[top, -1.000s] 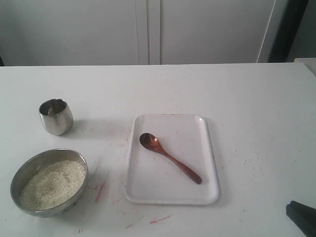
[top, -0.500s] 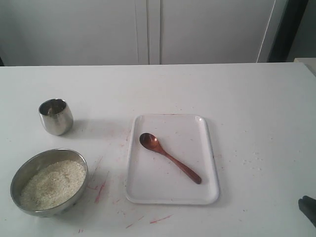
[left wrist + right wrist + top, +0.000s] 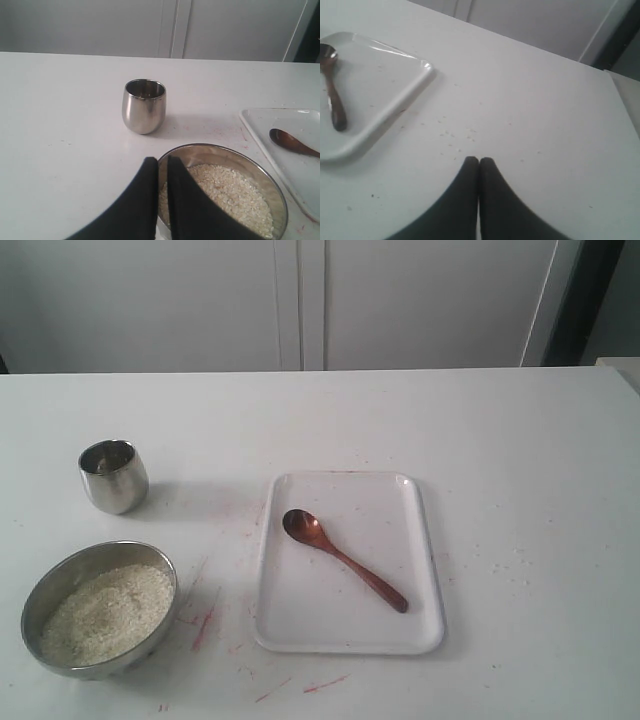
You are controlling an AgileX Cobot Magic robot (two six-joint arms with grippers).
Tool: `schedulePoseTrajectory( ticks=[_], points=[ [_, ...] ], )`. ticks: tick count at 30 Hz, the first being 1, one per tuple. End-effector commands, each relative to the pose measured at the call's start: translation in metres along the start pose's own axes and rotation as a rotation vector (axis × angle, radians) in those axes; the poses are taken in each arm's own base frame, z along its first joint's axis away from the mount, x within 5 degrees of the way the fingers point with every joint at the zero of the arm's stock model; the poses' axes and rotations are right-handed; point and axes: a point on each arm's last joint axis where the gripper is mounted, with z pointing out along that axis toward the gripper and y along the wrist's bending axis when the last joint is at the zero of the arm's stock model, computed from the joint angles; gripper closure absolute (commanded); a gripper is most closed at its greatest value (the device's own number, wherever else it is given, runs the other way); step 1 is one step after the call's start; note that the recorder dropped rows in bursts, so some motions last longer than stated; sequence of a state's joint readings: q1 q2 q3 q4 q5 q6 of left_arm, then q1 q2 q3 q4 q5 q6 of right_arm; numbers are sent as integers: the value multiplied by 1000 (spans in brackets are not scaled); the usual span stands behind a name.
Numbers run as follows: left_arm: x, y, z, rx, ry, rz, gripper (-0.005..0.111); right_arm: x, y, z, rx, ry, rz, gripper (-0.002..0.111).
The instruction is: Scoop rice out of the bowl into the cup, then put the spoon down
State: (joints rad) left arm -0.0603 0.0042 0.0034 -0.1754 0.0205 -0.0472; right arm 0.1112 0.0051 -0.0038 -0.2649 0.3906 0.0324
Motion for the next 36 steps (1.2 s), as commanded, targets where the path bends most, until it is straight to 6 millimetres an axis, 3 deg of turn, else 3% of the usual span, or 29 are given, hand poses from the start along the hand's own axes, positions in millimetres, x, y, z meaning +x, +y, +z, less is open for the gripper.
schedulePoseTrajectory(
  ticks=[1, 36],
  points=[
    [-1, 0, 0, 4, -4, -11, 92, 2, -5, -1, 96, 21, 32, 108],
    [-1, 0, 0, 4, -4, -11, 92, 2, -8, -1, 148, 25, 46, 108]
  ],
)
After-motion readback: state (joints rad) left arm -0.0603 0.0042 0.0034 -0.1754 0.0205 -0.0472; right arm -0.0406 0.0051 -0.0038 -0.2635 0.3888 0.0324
